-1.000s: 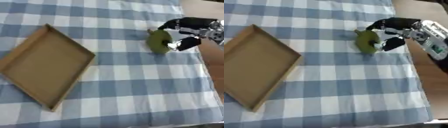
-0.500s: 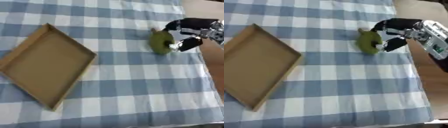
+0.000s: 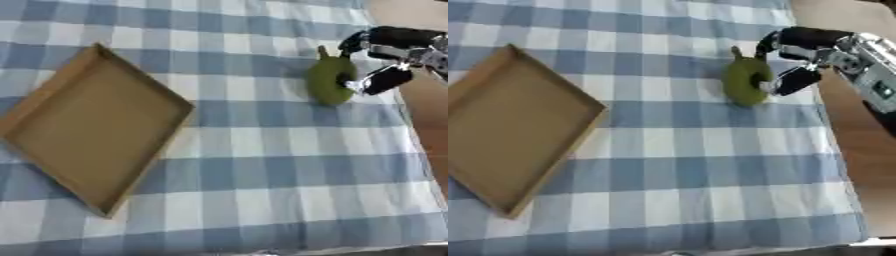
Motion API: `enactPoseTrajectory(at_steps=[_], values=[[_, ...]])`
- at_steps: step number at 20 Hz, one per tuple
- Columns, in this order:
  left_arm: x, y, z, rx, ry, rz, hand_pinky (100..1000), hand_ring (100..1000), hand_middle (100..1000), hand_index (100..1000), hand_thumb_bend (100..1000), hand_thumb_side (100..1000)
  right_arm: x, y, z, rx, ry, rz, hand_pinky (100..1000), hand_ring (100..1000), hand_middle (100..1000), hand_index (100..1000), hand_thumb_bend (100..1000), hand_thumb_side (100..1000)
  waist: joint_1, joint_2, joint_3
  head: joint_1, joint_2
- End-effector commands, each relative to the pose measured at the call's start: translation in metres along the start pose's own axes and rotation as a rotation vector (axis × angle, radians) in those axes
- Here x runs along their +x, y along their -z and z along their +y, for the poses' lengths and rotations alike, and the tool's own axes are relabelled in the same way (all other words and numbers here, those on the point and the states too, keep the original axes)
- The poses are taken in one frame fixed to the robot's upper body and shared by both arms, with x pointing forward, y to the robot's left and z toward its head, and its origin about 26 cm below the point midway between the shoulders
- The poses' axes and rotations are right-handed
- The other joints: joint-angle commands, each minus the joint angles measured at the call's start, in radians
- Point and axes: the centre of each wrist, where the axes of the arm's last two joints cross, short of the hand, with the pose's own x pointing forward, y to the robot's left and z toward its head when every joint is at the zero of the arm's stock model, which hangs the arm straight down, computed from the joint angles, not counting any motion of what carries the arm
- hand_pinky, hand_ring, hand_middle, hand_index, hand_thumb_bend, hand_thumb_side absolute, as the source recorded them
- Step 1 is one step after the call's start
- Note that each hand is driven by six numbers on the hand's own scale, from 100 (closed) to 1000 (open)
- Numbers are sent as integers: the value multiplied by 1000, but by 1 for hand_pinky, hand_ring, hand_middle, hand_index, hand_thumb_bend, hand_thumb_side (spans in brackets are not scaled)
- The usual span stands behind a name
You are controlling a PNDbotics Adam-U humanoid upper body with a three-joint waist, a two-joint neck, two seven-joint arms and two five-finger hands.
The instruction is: Pick up objects on the table and place them in the box.
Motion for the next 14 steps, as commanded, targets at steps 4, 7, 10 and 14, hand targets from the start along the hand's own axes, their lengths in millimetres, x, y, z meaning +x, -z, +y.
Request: enactPoseTrajectory(at_steps=[4,7,10,14], values=[[5,8,-1,-13,-4,-31,733,725,752,693,474,467,-5,-9,-15,-39,-12,20,884,875,528,593,100,283,5,-22,1,3,8],[5,8,-1,-13,-4,-31,733,726,753,693,473,469,-4,-10,-18,-58,-5,23,878,868,524,575,100,279,5,-23,0,3,8],[5,8,-1,-15,-3,-31,733,726,753,693,472,470,-2,-10,-22,-84,-3,14,876,866,526,572,100,265,4,-24,-1,3,7],[5,8,-1,-17,-1,-29,733,727,754,693,473,470,2,-12,-29,-110,-5,1,872,864,524,560,100,257,4,-26,-3,2,8]])
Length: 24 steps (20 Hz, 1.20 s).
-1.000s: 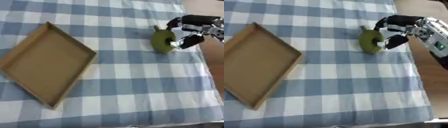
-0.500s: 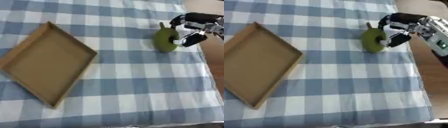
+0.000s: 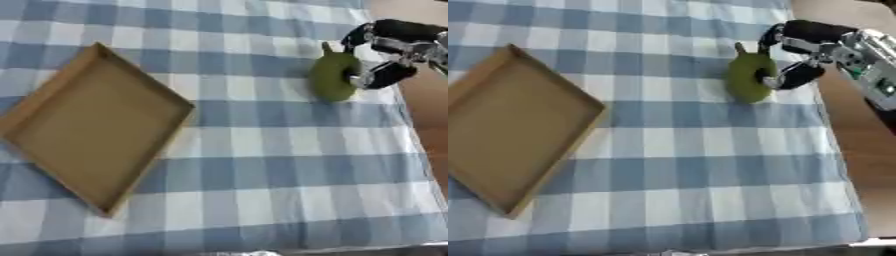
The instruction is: Pick up objects on the table and place them in the box.
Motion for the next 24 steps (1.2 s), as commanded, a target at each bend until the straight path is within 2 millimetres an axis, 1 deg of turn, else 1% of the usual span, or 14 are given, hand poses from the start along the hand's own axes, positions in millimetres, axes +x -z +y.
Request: enactPoseTrajectory(at_steps=[1,8,13,19,24], values=[[5,8,-1,-15,-1,-31,733,727,754,693,473,471,-1,-8,-23,-44,-39,6,872,863,523,558,100,256,5,-26,-3,1,7],[5,9,0,-19,3,-31,733,728,755,693,473,469,6,-11,-37,-99,-43,-24,867,857,515,544,100,240,3,-30,-7,-1,5],[5,9,0,-20,4,-32,733,728,754,693,474,468,15,-13,-52,-151,-59,-62,862,850,510,532,100,236,2,-32,-9,-4,4],[6,10,-1,-22,3,-34,732,728,754,694,474,467,28,-13,-69,-210,-73,-122,860,847,509,539,100,230,-1,-35,-9,-5,6],[6,11,-2,-25,-2,-36,732,728,753,694,475,466,40,-12,-84,-231,-99,-172,860,848,515,548,100,232,-4,-40,-6,-18,7]])
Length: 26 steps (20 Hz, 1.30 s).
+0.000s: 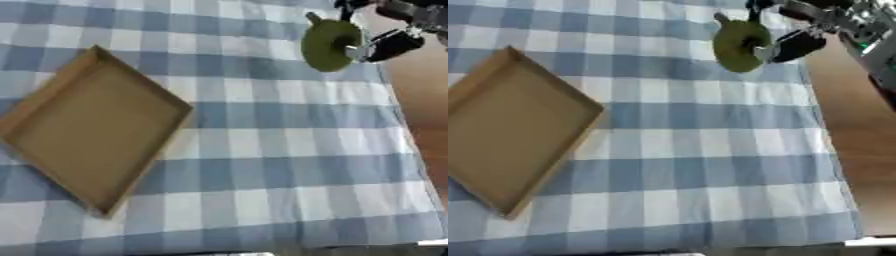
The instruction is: Pick up objects on the table and place them in the box.
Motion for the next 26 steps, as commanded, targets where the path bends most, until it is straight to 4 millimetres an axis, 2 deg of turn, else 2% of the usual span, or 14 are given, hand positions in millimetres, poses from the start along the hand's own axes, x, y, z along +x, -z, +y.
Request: enactPoseTrajectory(at_steps=[1,3,10,21,26], values=[[6,11,0,-20,2,-37,732,728,753,694,475,465,6,-2,-28,-23,-67,-25,860,848,515,548,100,232,5,-27,1,-11,7],[6,11,0,-20,1,-37,732,728,753,694,475,465,7,-1,-30,-24,-69,-32,860,848,515,548,100,232,5,-28,1,-13,7],[6,13,-5,-26,-20,-41,731,727,751,694,479,460,30,26,-54,-76,-73,-179,860,837,501,538,100,215,-2,-38,17,-30,7],[10,26,-20,1,-105,-94,724,719,727,696,510,422,78,85,-66,-49,-33,-448,846,821,500,538,100,203,-5,-58,63,-70,9],[12,33,-30,33,-150,-156,720,714,705,700,531,396,101,114,-66,-86,-35,-518,839,812,496,534,100,199,1,-69,77,-100,24]])
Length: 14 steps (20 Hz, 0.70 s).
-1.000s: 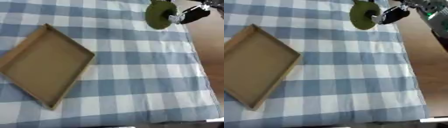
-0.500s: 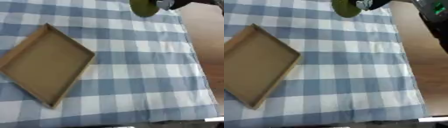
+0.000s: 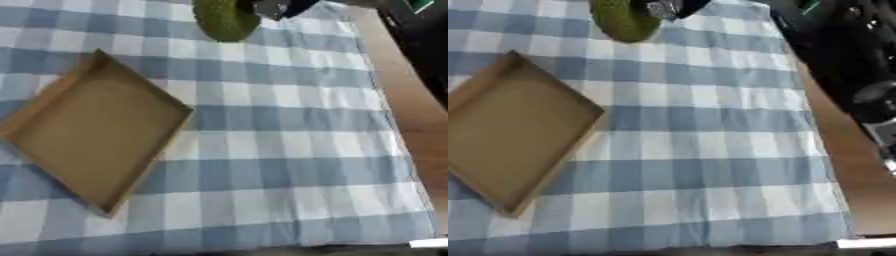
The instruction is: Pick up objects on the table and place them in the box.
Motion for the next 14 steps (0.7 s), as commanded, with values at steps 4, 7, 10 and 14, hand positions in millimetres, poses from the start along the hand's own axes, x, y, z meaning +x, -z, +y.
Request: enactPoseTrajectory(at_steps=[4,7,10,14], values=[[6,12,-7,2,-36,-82,720,714,702,700,536,392,7,38,4,-38,-14,-38,837,809,496,534,100,198,19,-27,5,-35,16],[5,11,-8,1,-42,-87,722,715,702,700,536,393,9,53,12,-58,-4,-37,834,804,494,535,100,198,22,-23,6,-32,16],[5,11,-9,-4,-48,-93,723,715,702,700,534,394,7,63,23,-73,5,8,828,797,490,531,100,198,23,-17,9,-20,14],[5,12,-11,-9,-56,-99,723,714,700,700,534,393,4,74,40,-69,10,68,823,791,487,529,100,198,22,-9,15,-12,13]])
